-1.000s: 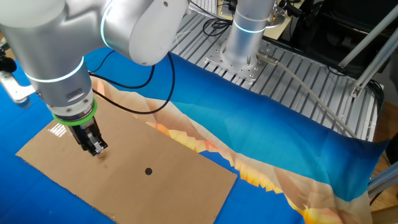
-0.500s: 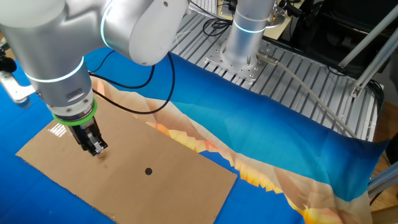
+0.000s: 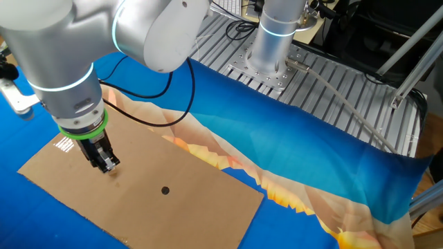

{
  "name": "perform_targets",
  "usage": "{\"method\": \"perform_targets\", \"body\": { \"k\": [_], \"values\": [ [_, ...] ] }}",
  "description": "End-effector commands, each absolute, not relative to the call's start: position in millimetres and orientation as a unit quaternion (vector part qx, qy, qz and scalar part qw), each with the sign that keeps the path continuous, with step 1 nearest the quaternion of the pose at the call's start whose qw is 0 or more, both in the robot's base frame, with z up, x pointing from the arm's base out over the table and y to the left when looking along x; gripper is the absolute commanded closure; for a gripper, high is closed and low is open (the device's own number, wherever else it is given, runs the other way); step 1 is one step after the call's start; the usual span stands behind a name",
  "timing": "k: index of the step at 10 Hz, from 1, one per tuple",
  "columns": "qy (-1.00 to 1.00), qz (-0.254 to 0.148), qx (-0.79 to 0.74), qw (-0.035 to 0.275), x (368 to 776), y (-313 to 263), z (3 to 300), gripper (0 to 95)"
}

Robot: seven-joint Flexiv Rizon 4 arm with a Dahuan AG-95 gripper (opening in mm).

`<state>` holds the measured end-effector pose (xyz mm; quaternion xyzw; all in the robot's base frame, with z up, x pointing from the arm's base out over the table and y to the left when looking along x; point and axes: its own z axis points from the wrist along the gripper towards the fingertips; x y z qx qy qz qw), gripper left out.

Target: Hold a small block with the gripper and sweep it from left to right on the table

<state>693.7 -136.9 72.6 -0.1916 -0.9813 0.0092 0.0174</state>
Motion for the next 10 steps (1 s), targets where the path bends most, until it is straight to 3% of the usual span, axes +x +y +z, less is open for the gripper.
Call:
{"method": "perform_targets", "body": {
  "k": [1,4,10],
  "values": [
    [-0.981,0.010,-0.195,0.020,694.1,-137.5,73.0,95.0],
    [-0.977,-0.009,-0.210,0.023,694.1,-137.5,73.0,95.0],
    [-0.971,-0.004,-0.236,0.034,694.1,-137.5,73.0,95.0]
  ]
}}
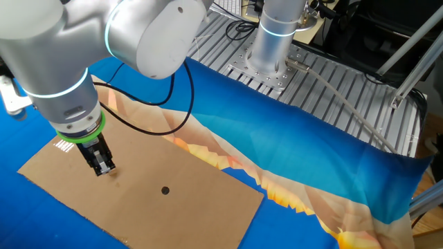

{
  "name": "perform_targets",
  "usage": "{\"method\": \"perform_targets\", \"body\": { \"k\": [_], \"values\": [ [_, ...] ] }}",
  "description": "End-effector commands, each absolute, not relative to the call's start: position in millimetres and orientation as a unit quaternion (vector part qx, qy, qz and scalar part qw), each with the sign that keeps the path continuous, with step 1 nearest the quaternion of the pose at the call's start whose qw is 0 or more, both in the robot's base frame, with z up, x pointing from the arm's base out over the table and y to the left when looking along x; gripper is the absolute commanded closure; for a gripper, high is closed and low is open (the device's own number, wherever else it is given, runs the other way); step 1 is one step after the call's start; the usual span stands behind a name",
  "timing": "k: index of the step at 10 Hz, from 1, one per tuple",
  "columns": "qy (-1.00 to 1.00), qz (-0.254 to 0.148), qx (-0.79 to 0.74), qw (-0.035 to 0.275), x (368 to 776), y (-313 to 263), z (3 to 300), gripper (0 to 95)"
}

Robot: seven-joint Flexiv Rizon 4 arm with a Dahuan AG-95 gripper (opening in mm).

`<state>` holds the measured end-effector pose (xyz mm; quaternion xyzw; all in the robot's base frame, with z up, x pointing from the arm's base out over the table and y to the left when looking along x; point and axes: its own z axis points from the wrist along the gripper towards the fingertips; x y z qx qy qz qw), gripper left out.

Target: Hold a small block with the gripper and sweep it from left to right on the table

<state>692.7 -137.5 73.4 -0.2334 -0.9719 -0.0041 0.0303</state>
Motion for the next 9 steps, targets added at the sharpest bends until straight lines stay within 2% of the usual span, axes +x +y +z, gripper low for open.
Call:
{"method": "perform_targets", "body": {
  "k": [1,7,9],
  "values": [
    [-0.971,-0.003,-0.238,0.035,694.1,-137.5,73.0,95.0],
    [-0.976,-0.002,-0.213,0.039,693.8,-137.8,73.9,95.0],
    [-0.979,0.019,-0.199,0.038,693.3,-138.4,75.1,95.0]
  ]
}}
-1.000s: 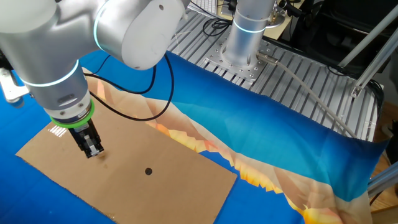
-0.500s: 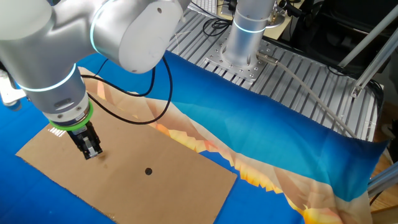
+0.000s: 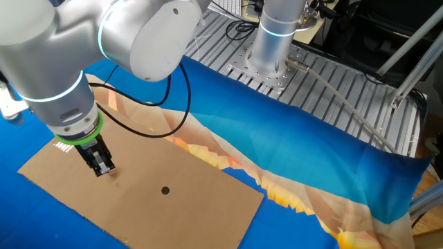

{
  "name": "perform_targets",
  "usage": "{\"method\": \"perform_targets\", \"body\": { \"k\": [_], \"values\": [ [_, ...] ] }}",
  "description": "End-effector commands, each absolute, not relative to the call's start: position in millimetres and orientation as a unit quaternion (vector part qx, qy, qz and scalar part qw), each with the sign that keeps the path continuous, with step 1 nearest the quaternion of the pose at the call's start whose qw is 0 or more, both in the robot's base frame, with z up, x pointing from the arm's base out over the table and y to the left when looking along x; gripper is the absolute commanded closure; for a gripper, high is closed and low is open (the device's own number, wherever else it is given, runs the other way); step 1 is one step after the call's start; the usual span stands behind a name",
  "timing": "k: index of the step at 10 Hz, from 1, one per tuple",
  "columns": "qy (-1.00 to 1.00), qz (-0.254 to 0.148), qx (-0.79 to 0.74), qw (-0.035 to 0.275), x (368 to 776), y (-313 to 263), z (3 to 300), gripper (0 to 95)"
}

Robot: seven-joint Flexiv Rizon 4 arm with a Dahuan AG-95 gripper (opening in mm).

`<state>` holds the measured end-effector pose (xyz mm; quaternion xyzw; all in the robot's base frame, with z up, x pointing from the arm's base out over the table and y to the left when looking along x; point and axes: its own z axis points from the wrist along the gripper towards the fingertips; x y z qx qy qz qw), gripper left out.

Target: Hold a small block with the gripper and sweep it from left to right on the table

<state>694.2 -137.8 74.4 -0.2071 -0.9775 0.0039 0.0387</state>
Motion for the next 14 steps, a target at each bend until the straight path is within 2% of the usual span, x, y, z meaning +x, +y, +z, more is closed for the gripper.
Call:
{"method": "perform_targets", "body": {
  "k": [1,3,4,9,14],
  "values": [
    [-0.979,0.016,-0.199,0.039,692.7,-138.7,76.4,95.0],
    [-0.978,0.019,-0.205,0.041,691.1,-139.2,77.5,95.0],
    [-0.977,0.020,-0.208,0.038,689.7,-139.5,76.5,76.0],
    [-0.972,0.003,-0.232,0.033,684.6,-155.1,64.4,76.0],
    [-0.969,0.003,-0.247,0.030,678.2,-154.3,59.8,76.0]
  ]
}}
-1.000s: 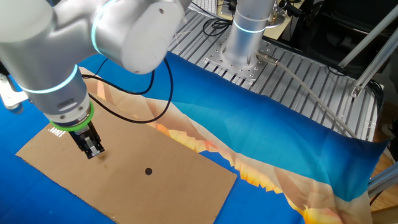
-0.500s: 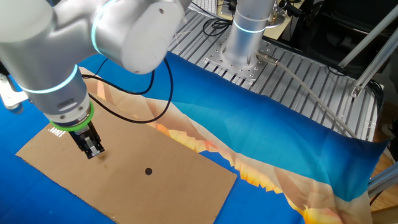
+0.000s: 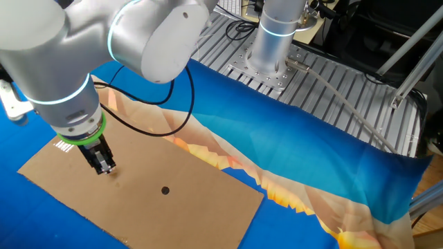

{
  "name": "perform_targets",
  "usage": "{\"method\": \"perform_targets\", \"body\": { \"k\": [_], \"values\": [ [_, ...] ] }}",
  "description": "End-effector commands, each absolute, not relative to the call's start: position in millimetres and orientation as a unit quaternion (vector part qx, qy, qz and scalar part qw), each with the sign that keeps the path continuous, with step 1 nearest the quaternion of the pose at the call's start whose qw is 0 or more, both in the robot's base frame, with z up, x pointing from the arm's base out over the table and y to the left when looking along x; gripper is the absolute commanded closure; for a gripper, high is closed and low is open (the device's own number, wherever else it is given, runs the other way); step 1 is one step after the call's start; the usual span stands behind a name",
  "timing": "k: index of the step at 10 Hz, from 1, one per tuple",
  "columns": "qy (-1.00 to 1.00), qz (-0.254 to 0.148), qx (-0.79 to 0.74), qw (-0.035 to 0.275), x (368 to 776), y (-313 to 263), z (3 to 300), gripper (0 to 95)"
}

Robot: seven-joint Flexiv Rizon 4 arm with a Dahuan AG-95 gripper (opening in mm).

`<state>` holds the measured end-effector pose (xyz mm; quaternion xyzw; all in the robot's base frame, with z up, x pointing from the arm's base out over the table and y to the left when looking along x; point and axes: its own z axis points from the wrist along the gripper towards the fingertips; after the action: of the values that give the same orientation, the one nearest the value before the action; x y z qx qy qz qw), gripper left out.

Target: Hold a small block with the gripper and sweep it from left to right on the table

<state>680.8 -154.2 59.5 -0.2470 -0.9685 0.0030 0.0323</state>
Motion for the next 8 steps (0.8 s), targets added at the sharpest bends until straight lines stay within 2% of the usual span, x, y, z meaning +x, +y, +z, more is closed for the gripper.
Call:
{"method": "perform_targets", "body": {
  "k": [1,8],
  "values": [
    [-0.969,0.002,-0.247,0.028,676.3,-155.4,56.7,76.0],
    [-0.966,-0.006,-0.256,0.028,671.8,-159.2,46.4,76.0]
  ]
}}
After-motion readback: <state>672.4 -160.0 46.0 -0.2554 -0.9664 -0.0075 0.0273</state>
